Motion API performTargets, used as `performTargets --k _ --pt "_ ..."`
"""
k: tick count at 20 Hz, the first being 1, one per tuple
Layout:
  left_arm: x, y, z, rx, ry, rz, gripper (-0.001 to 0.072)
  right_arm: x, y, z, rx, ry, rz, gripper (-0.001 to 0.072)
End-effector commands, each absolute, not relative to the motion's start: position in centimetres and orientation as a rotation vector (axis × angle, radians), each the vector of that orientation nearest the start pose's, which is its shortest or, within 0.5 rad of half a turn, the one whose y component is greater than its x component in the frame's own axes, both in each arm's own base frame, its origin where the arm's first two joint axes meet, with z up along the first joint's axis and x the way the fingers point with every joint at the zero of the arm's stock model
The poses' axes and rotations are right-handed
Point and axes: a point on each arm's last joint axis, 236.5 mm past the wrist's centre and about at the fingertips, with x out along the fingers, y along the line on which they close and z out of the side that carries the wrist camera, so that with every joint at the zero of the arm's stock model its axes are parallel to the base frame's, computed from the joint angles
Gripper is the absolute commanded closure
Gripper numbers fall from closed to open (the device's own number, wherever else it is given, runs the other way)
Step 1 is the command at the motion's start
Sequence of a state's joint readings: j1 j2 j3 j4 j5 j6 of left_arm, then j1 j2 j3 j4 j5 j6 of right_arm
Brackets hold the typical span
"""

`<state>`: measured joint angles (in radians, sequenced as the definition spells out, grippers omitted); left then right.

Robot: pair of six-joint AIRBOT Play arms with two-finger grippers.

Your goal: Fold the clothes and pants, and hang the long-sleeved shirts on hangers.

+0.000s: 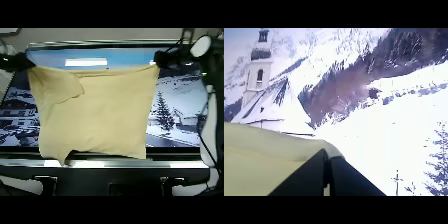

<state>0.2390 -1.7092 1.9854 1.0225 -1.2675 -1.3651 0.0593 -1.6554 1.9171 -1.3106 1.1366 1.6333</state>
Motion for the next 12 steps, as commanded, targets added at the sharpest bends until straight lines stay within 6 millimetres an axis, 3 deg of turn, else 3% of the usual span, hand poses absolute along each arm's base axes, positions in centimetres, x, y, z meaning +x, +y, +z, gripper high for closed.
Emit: performTargets --k 1,3,5,7,12 --pt "60.3 0.3 3.5 -0.328 0.928 -0.268 0.0691 59.1 9.3 3.6 0.253 0.968 0.199 0.069" --pt "62.2 0.8 -0.2 -0.346 0.92 -0.231 0.0691 60.5 8.9 0.5 0.257 0.967 0.173 0.0689" --pt "62.1 1.1 -2.0 -0.356 0.946 -0.224 0.0691 60.6 8.8 -0.9 0.271 0.989 0.156 0.0689" --pt "61.0 1.5 -1.9 -0.364 0.985 -0.235 0.0691 59.6 8.9 -0.9 0.269 1.03 0.161 0.0689" --pt "56.0 2.9 -1.5 -0.398 1.163 -0.284 0.0691 54.0 7.6 -0.8 0.233 1.248 0.105 0.0689"
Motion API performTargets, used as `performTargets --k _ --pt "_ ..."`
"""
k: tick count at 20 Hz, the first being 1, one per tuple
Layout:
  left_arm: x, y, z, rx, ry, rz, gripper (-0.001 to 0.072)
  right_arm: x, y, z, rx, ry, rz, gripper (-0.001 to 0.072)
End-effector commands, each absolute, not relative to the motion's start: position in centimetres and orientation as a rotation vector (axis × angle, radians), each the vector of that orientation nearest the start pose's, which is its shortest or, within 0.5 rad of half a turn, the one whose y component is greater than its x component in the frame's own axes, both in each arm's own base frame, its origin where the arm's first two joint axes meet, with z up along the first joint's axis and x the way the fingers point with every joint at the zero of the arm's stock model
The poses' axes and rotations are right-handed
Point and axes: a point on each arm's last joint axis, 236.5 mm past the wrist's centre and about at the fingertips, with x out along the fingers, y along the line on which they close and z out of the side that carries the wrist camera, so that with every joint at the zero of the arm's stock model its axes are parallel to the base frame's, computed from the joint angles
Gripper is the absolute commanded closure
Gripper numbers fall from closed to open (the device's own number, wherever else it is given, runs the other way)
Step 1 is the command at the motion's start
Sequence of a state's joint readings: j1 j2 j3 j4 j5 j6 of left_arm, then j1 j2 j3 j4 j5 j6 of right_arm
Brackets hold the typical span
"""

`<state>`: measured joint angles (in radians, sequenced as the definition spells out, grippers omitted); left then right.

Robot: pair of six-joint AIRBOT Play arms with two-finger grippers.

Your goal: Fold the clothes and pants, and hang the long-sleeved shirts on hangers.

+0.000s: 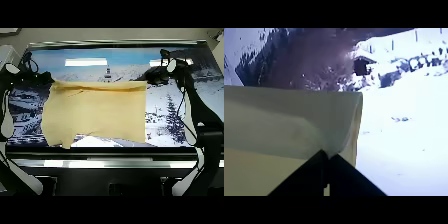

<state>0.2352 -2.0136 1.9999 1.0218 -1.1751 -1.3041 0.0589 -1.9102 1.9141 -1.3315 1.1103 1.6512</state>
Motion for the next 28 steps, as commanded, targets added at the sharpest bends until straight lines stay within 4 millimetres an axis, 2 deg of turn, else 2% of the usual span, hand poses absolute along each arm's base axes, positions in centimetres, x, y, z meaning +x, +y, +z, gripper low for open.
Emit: performTargets --k 1,3,7,12,15,18,21,26,27,28 --pt "55.1 3.4 -1.8 -0.413 1.201 -0.28 0.0691 52.9 7.6 -1.1 0.236 1.298 0.103 0.0689" --pt "54.1 4.0 -1.9 -0.444 1.238 -0.271 0.0691 51.0 7.8 -1.6 0.254 1.382 0.09 0.0689" --pt "53.2 3.4 -2.3 -0.427 1.277 -0.305 0.069 50.0 8.0 -2.5 0.268 1.439 0.088 0.0689" --pt "52.6 4.0 -4.9 -0.35 1.342 -0.275 0.069 48.1 8.8 -5.7 0.302 1.576 0.097 0.0688" --pt "51.8 3.3 -6.0 -0.354 1.387 -0.295 0.069 47.3 9.0 -7.0 0.322 1.63 0.083 0.0688" --pt "51.0 2.9 -7.0 -0.349 1.424 -0.298 0.069 46.8 10.0 -6.9 0.363 1.656 0.103 0.0688" --pt "51.0 2.9 -7.1 -0.345 1.424 -0.296 0.069 46.1 10.8 -6.6 0.411 1.69 0.107 0.0688" --pt "50.9 3.1 -7.5 -0.34 1.435 -0.29 0.0686 45.5 10.1 -6.8 0.409 1.721 0.056 0.0685" --pt "50.9 3.1 -7.5 -0.34 1.434 -0.289 0.0633 45.4 9.7 -6.9 0.396 1.725 0.041 0.0663" --pt "51.0 3.2 -7.5 -0.344 1.432 -0.284 0.0529 45.3 9.4 -6.9 0.385 1.729 0.032 0.0538"
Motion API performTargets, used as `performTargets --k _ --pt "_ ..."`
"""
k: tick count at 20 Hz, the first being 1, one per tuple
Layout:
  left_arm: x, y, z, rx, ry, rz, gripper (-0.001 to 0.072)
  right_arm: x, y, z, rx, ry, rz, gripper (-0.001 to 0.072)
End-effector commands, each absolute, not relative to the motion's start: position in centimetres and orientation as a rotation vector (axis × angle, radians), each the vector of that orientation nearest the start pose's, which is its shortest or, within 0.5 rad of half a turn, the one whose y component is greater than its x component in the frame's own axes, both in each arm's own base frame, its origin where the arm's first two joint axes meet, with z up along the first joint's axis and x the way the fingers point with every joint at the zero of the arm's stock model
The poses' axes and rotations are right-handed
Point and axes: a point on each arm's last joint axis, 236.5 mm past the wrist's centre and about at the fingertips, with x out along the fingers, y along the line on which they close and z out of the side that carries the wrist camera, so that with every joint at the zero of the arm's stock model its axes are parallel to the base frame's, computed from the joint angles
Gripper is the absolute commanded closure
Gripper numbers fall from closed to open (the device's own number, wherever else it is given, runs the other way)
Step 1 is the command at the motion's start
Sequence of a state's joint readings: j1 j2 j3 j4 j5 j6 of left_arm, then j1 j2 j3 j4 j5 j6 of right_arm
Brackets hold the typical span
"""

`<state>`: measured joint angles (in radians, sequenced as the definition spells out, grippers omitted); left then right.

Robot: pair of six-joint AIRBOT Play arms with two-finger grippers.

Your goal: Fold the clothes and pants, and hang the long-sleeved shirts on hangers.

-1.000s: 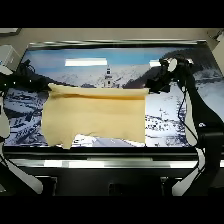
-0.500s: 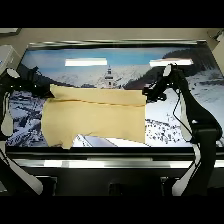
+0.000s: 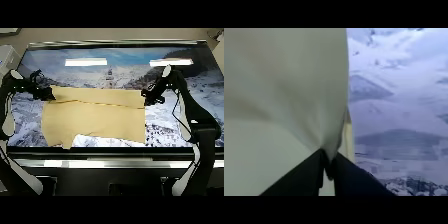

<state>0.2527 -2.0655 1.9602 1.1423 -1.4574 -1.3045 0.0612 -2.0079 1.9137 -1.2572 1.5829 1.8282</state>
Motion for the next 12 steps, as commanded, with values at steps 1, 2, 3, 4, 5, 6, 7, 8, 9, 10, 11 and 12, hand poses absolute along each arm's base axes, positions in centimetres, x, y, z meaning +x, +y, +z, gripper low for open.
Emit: performTargets --k 1,2,3,4,5,6,7,8,9,10,11,12 --pt "51.0 3.4 -7.3 -0.352 1.43 -0.274 0.0389 45.2 9.2 -7.0 0.377 1.732 0.026 0.0367" --pt "51.0 3.8 -7.1 -0.363 1.43 -0.254 0.0292 45.1 9.2 -7.0 0.369 1.733 0.033 0.0247" --pt "50.9 4.3 -6.8 -0.377 1.429 -0.226 0.0283 45.0 9.3 -6.9 0.354 1.735 0.059 0.0236" --pt "50.8 5.1 -6.1 -0.382 1.421 -0.201 0.0283 44.9 9.5 -6.8 0.328 1.736 0.104 0.022" --pt "50.6 6.0 -5.2 -0.381 1.413 -0.168 0.0283 44.8 9.7 -6.3 0.304 1.73 0.161 0.0216" --pt "50.1 7.3 -4.1 -0.371 1.408 -0.134 0.0283 44.9 9.3 -5.6 0.274 1.709 0.204 0.0201" --pt "49.6 8.3 -2.8 -0.372 1.397 -0.112 0.0283 45.2 8.7 -4.5 0.251 1.677 0.232 0.0166" --pt "49.1 9.6 -1.2 -0.401 1.377 -0.075 0.0284 45.5 7.8 -3.2 0.224 1.634 0.263 0.015" --pt "48.1 10.8 0.3 -0.421 1.372 -0.052 0.0285 45.9 6.8 -2.0 0.221 1.595 0.275 0.0151" --pt "46.9 11.8 1.5 -0.439 1.366 -0.03 0.0287 46.1 5.9 -0.7 0.254 1.56 0.299 0.0151" --pt "45.3 12.8 2.6 -0.46 1.356 -0.003 0.0288 45.8 5.2 0.2 0.281 1.549 0.331 0.0156" --pt "43.4 13.6 3.0 -0.485 1.352 0.024 0.0288 45.4 4.7 1.0 0.335 1.534 0.368 0.0162"
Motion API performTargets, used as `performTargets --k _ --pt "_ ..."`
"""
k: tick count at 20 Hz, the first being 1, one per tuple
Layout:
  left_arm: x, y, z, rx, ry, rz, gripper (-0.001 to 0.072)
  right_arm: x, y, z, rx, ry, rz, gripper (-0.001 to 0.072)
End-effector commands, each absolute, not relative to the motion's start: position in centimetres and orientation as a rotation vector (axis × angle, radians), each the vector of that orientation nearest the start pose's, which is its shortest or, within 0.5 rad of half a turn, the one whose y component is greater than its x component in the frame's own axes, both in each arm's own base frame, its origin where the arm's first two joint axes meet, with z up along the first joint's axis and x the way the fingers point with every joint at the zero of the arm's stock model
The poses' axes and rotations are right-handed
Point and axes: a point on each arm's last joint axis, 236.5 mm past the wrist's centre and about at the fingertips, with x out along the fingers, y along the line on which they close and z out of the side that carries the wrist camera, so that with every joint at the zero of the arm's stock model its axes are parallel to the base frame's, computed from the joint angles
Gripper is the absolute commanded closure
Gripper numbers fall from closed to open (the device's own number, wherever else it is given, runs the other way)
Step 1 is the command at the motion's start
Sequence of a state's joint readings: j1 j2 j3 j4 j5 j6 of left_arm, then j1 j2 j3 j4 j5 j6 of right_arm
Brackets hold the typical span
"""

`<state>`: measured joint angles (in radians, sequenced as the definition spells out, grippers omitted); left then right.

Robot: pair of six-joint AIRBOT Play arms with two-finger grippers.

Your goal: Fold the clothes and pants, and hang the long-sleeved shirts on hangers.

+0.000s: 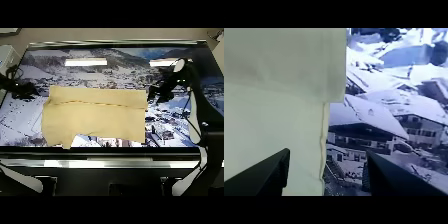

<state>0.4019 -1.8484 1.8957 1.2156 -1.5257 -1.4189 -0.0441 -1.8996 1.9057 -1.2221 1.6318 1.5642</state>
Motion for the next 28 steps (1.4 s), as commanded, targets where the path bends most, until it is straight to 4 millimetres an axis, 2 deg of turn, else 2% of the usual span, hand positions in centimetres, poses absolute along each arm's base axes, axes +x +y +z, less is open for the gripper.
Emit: performTargets --k 1,3,5,7,9,11,13,17,20,26,28 --pt "41.1 14.2 3.1 -0.523 1.356 0.056 0.0288 44.8 4.7 1.5 0.388 1.52 0.415 0.0162" --pt "36.0 13.9 2.4 -0.631 1.355 0.076 0.0291 43.4 5.1 1.8 0.49 1.494 0.494 0.0163" --pt "31.8 12.1 1.3 -0.752 1.308 0.049 0.03 41.7 5.7 1.4 0.548 1.493 0.54 0.0168" --pt "28.5 10.4 -0.9 -0.86 1.284 0.063 0.03 40.7 6.8 1.3 0.591 1.486 0.579 0.0169" --pt "26.7 8.4 -3.1 -0.951 1.262 0.051 0.0299 40.4 7.7 2.0 0.624 1.464 0.62 0.0169" --pt "26.1 6.3 -5.0 -1.005 1.248 -0.005 0.0299 40.3 7.8 2.8 0.618 1.446 0.624 0.017" --pt "26.1 5.6 -6.3 -1.014 1.22 -0.023 0.03 40.2 7.8 3.5 0.605 1.43 0.628 0.0171" --pt "25.6 5.3 -8.4 -0.974 1.241 -0.057 0.03 40.3 7.8 4.2 0.589 1.408 0.63 0.019" --pt "25.8 5.8 -9.5 -0.962 1.242 -0.044 0.03 40.0 7.9 4.3 0.59 1.416 0.636 0.019" --pt "25.8 6.3 -11.0 -0.938 1.251 -0.047 0.03 40.0 7.8 4.2 0.588 1.418 0.636 0.019" --pt "25.7 5.9 -11.4 -0.934 1.267 -0.064 0.0299 40.1 7.8 4.2 0.585 1.416 0.633 0.0189"
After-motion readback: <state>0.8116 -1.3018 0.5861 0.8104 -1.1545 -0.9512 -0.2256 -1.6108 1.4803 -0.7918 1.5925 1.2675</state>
